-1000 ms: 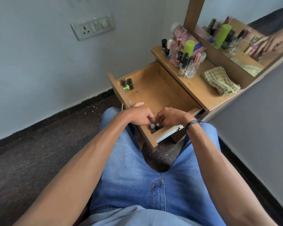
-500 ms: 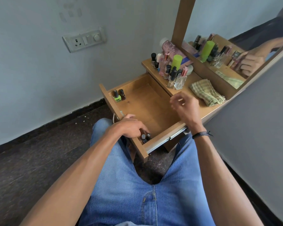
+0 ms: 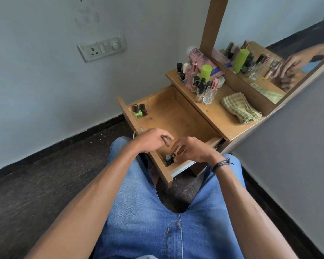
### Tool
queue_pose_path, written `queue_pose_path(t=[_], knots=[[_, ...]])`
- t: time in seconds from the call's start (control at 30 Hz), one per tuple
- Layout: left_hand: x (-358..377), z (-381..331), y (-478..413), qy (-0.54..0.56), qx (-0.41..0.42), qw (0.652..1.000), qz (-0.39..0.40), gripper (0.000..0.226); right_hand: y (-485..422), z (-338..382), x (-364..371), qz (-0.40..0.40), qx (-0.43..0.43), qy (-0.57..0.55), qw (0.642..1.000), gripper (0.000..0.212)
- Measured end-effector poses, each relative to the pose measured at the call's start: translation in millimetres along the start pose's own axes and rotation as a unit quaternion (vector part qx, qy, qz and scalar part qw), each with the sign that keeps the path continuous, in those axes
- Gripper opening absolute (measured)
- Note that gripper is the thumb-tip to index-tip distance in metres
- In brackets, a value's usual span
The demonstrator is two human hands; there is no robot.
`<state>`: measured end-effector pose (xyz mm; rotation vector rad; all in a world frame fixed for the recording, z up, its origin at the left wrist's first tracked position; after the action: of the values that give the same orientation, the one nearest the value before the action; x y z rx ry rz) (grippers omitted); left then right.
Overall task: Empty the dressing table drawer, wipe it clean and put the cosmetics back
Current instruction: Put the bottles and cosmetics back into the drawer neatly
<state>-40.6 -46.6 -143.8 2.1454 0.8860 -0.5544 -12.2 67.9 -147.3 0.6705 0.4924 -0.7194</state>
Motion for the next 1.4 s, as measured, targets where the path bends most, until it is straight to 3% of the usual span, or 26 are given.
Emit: queue_pose_path(t=[0.1,0.23,0.37,0.6,1.1,1.4], knots=[[-30.7,2.3,8.5,0.025,0.022,0.987,-0.157,0.034,-2.6,-1.7,1.5,-0.004,0.0,0.0,1.0,0.021],[-65.9,19.8,22.2,0.053,0.023,0.93,-0.362,0.034,-2.6,-6.1,-8.9,-0.042,0.003,-0.003,0.999,0.015],[-79.8,44.2,24.5,0.047,-0.04,0.883,-0.466,0.05,-13.3,-13.5,-37.9,-0.117,0.018,-0.023,0.993,0.015],[-72.5,51.7,31.3,0.06,-0.076,0.843,-0.53,0.069,-77.7,5.5,-76.9,-0.25,0.013,-0.044,0.967,0.016],[-65.6,74.1,31.2,0.131,-0.134,0.826,-0.532,0.063,-165.7,28.5,-44.4,-0.28,0.03,-0.068,0.957,0.019],[-64.9,76.9,29.5,0.141,-0.132,0.825,-0.53,0.065,-180.3,41.4,-37.2,-0.249,0.015,-0.004,0.968,0.02]])
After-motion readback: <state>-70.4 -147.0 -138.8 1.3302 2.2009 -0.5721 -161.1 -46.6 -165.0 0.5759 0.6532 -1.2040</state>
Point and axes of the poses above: each hand's wrist, its own y-axis away from the middle knuckle, its own x-axis out of the palm, z = x × y, the point moved 10 cm from there along -y, towards the middle knuckle, and after that the axes turned 6 degrees about z, right-handed, at the moved point
